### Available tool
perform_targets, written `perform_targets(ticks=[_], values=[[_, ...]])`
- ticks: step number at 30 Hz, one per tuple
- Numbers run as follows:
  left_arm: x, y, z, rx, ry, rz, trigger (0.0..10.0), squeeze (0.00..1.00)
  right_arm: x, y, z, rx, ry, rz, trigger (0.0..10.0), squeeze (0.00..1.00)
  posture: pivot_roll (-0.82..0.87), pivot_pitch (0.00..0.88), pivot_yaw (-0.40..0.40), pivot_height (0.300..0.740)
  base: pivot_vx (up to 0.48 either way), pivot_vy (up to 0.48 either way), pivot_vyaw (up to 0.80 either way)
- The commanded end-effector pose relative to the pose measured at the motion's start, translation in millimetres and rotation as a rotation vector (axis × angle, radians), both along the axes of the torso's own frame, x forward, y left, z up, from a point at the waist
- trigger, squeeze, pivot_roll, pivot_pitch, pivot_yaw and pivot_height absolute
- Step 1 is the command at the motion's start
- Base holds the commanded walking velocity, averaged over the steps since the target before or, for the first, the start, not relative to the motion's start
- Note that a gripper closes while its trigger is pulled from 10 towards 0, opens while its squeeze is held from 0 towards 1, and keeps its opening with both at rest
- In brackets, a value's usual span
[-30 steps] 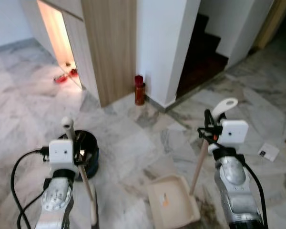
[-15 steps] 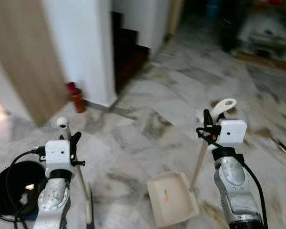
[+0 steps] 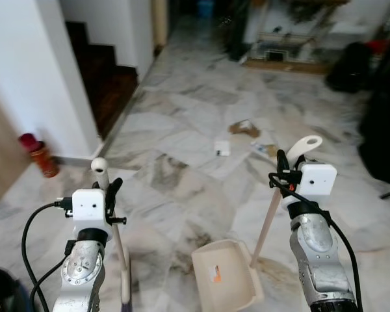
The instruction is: Sweep floor
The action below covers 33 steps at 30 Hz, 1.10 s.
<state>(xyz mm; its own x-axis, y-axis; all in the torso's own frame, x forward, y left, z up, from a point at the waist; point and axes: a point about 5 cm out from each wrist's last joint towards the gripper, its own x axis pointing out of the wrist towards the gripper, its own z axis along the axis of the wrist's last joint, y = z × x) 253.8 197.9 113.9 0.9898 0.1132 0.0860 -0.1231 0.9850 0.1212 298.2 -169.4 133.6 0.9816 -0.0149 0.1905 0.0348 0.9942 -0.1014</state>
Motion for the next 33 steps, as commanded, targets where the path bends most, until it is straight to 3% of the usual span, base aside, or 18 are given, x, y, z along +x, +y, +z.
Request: perform_targets(ticks=[1, 8, 33], values=[[2.7, -3.4, 8, -0.003, -0.035, -0.019, 10.0, 0.0, 1.3, 0.1, 11, 0.003, -0.054, 0.009, 10.0, 0.0, -0.06, 0.008, -0.006, 0.74, 0.0, 0.0, 0.0], [3.8, -2.0, 9, 0.002, -0.042, -0.002, 10.0, 0.0, 3.3, 4.8, 12, 0.001, -0.061, 0.018, 10.0, 0.0, -0.06, 0.006, -0.008, 0.74, 0.0, 0.0, 0.0], [9.6, -6.3, 15, 0.006, -0.065, 0.002, 10.0, 0.0, 2.4, 3.7, 10, 0.006, -0.047, -0.005, 10.0, 0.0, -0.06, 0.025, 0.0, 0.74, 0.3, 0.0, 0.0]])
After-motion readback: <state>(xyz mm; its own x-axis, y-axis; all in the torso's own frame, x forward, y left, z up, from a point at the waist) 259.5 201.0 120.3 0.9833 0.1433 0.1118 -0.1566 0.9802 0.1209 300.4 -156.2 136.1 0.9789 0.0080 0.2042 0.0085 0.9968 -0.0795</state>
